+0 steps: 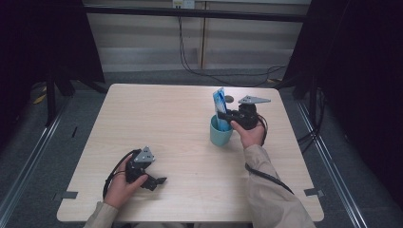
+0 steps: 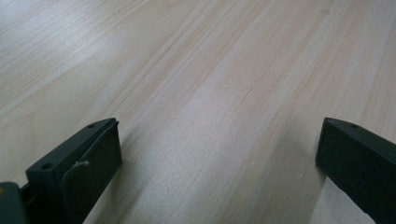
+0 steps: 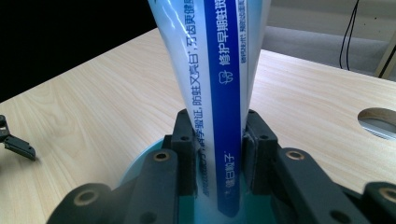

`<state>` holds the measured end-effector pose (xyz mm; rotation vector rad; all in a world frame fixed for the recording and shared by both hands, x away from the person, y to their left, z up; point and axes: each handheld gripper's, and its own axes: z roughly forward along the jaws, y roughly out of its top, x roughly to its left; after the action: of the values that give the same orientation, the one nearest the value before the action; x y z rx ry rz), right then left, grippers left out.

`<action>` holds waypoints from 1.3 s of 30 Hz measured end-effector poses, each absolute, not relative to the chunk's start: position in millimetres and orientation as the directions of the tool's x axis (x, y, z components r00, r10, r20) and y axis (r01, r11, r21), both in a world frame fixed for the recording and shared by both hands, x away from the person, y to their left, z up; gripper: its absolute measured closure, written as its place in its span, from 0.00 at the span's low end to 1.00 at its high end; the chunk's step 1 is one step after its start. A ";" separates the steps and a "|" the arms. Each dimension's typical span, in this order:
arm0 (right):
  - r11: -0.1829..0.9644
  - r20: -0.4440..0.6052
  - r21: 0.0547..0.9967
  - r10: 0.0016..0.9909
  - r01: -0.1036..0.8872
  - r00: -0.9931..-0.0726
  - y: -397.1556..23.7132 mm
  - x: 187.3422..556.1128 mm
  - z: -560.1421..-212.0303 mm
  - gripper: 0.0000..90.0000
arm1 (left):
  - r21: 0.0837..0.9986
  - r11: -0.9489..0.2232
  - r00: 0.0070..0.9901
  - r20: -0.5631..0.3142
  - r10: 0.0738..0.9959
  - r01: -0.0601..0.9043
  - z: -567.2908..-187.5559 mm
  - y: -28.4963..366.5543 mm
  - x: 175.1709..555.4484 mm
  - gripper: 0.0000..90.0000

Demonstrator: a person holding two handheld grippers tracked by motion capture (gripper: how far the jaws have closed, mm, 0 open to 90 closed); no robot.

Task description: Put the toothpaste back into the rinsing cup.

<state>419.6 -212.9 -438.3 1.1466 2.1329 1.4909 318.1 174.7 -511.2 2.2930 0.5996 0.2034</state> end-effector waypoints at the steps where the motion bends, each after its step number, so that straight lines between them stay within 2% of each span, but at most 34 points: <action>1: 0.144 0.193 0.887 0.745 0.438 -0.638 -212.9 419.6 -438.3 0.78 | 0.703 -0.613 0.878 -0.032 0.478 0.360 -511.2 174.7 318.1 0.00; 25: 0.195 0.160 0.879 0.740 0.435 -0.654 -204.7 418.1 -436.2 0.75 | 0.703 -0.614 0.878 -0.032 0.477 0.359 -511.2 174.7 318.1 0.00; 39: 0.223 0.142 0.867 0.747 0.446 -0.649 -200.3 416.4 -434.1 0.61 | 0.704 -0.613 0.878 -0.032 0.478 0.359 -511.2 174.7 318.2 0.00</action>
<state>416.4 -200.3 -434.1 1.1154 2.1967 1.3958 318.2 174.7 -511.2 2.2922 0.5989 0.2043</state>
